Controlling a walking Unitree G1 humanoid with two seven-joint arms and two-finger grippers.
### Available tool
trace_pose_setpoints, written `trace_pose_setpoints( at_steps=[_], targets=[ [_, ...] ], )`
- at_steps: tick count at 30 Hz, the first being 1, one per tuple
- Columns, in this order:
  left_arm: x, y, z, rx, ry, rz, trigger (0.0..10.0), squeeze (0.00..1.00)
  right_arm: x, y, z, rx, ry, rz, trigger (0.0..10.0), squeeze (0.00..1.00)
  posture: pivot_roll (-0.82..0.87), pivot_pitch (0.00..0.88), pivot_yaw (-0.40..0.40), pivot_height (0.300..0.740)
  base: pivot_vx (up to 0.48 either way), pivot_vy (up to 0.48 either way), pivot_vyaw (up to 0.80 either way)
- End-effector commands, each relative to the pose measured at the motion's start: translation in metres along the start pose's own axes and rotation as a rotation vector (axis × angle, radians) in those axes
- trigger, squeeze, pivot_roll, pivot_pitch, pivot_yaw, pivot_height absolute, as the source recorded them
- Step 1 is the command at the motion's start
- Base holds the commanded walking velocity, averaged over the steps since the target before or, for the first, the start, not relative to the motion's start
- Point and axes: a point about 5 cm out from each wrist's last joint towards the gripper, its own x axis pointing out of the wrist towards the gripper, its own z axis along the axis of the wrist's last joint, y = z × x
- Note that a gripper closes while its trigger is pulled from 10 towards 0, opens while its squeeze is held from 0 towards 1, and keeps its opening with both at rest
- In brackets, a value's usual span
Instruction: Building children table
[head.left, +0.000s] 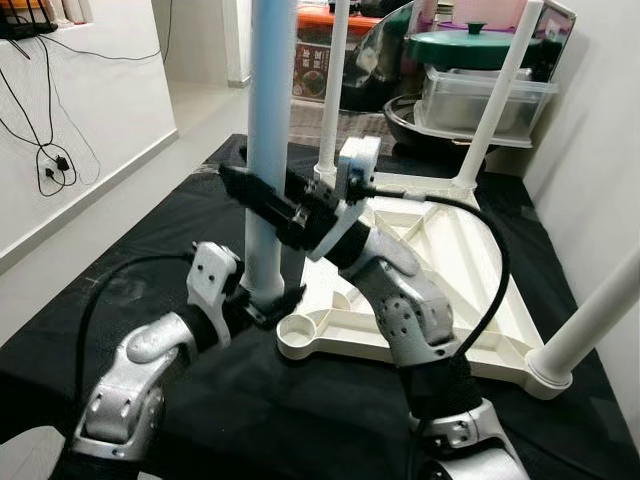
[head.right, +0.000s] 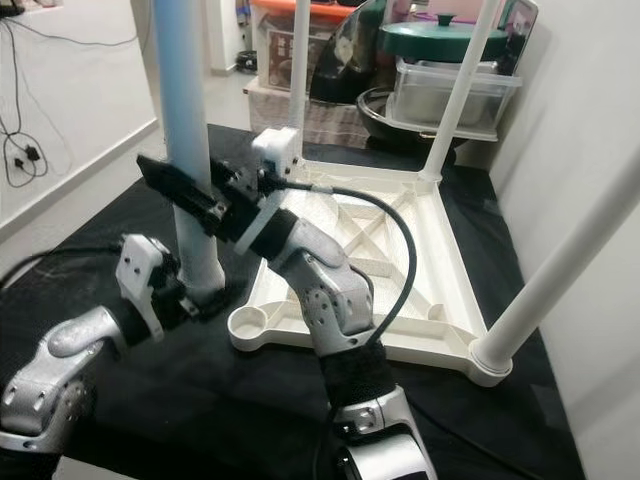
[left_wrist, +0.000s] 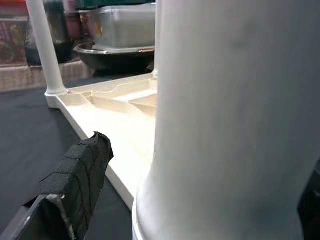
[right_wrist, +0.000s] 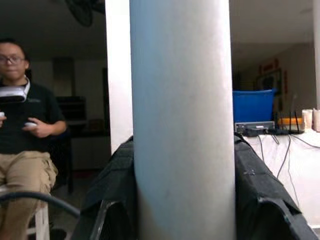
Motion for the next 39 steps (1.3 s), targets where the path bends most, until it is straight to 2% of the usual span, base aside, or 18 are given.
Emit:
trace_pose_setpoints(
  at_steps=[1, 5, 6, 7, 8, 21, 22, 23, 24, 29, 32, 35, 36, 39],
  targets=[
    [0.006, -0.003, 0.008, -0.001, -0.046, -0.009, 10.0, 0.00, 0.010, 0.016, -0.008, 0.051, 0.016, 0.095, 0.0, 0.00, 0.08, 0.000, -0.062, 0.740, 0.000, 0.000, 0.00],
    [0.006, -0.005, 0.007, 0.004, -0.045, -0.016, 10.0, 0.00, 0.010, 0.016, -0.008, 0.052, 0.018, 0.096, 0.0, 0.00, 0.08, 0.000, -0.062, 0.740, 0.000, 0.000, 0.00],
    [0.005, -0.005, 0.006, 0.004, -0.044, -0.018, 6.7, 0.00, 0.010, 0.016, -0.008, 0.052, 0.016, 0.096, 0.0, 0.00, 0.08, 0.000, -0.062, 0.740, 0.000, 0.000, 0.00],
    [0.005, -0.005, 0.006, 0.004, -0.044, -0.018, 6.7, 0.00, 0.010, 0.016, -0.008, 0.052, 0.016, 0.096, 0.0, 0.00, 0.08, 0.000, -0.062, 0.740, 0.000, 0.000, 0.00],
    [0.005, -0.007, 0.005, 0.002, -0.046, -0.026, 0.0, 0.00, 0.010, 0.016, -0.007, 0.051, 0.015, 0.095, 0.0, 0.00, 0.08, 0.000, -0.063, 0.740, 0.000, 0.000, 0.00],
    [0.001, -0.014, 0.000, -0.008, -0.043, -0.061, 0.0, 0.00, 0.012, 0.015, -0.002, 0.054, -0.002, 0.096, 0.0, 0.00, 0.08, 0.000, -0.065, 0.740, 0.000, 0.000, 0.00],
    [0.001, -0.015, -0.002, -0.003, -0.023, -0.074, 0.0, 0.00, 0.013, 0.014, 0.000, 0.045, -0.003, 0.085, 1.3, 0.00, 0.08, 0.000, -0.064, 0.740, 0.000, 0.000, 0.00],
    [0.001, -0.017, -0.003, 0.010, 0.000, -0.085, 6.4, 0.00, 0.014, 0.013, 0.001, 0.040, 0.002, 0.077, 10.0, 0.00, 0.08, 0.000, -0.063, 0.740, 0.000, 0.000, 0.00],
    [0.001, -0.019, -0.005, 0.028, 0.023, -0.108, 10.0, 0.00, 0.014, 0.011, 0.004, 0.046, -0.005, 0.074, 10.0, 1.00, 0.08, 0.000, -0.064, 0.740, 0.000, 0.000, 0.00],
    [-0.002, -0.022, -0.006, 0.052, 0.046, -0.140, 10.0, 0.00, 0.014, 0.010, 0.007, 0.049, -0.012, 0.089, 10.0, 1.00, 0.08, 0.000, -0.064, 0.740, 0.000, 0.000, 0.00],
    [-0.019, -0.033, -0.009, 0.124, 0.120, -0.269, 10.0, 0.00, 0.007, 0.015, 0.008, 0.041, 0.076, 0.270, 10.0, 0.98, 0.09, 0.000, -0.067, 0.740, 0.000, 0.000, 0.00],
    [-0.019, -0.033, -0.009, 0.124, 0.120, -0.269, 10.0, 0.00, 0.007, 0.015, 0.008, 0.041, 0.076, 0.270, 10.0, 0.98, 0.09, 0.000, -0.067, 0.740, 0.000, 0.000, 0.00],
    [-0.033, -0.038, -0.010, 0.144, 0.161, -0.339, 10.0, 0.00, -0.008, 0.023, 0.002, 0.029, 0.177, 0.436, 10.0, 0.00, 0.10, 0.000, -0.074, 0.740, 0.000, 0.000, 0.00],
    [-0.033, -0.038, -0.010, 0.144, 0.161, -0.339, 10.0, 0.00, -0.008, 0.023, 0.002, 0.029, 0.177, 0.436, 10.0, 0.00, 0.10, 0.000, -0.074, 0.740, 0.000, 0.000, 0.00]
  ],
)
